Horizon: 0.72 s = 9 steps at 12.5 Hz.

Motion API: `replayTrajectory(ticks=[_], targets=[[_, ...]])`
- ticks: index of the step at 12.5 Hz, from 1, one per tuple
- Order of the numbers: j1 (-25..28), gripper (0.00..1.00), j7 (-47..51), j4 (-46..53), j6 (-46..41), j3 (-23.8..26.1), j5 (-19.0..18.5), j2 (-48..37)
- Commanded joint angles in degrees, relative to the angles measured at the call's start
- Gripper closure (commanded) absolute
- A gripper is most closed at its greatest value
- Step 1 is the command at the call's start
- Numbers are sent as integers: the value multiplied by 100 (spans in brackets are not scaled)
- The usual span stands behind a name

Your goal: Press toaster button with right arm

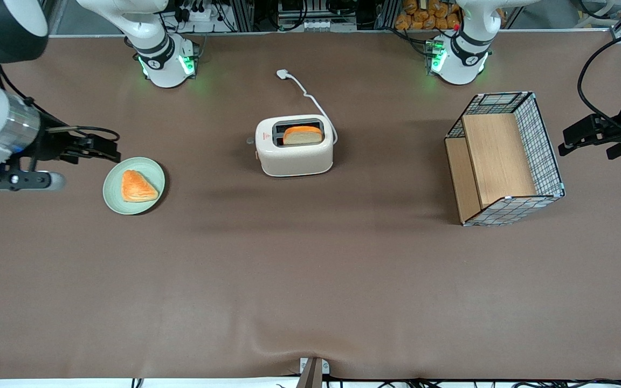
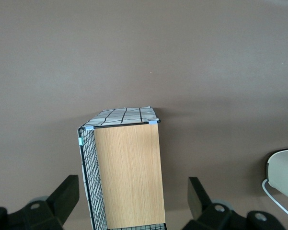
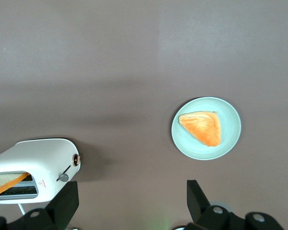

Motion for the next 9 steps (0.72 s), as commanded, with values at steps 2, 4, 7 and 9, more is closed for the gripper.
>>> replayTrajectory(ticks=[2, 4, 7, 9], targets=[[139, 0, -45, 601, -219, -358, -518, -12], [68, 0, -28, 435, -229, -489, -501, -450], [50, 0, -37, -363, 51, -595, -509, -1223], [-2, 0, -54, -445, 79, -639, -500, -1278]])
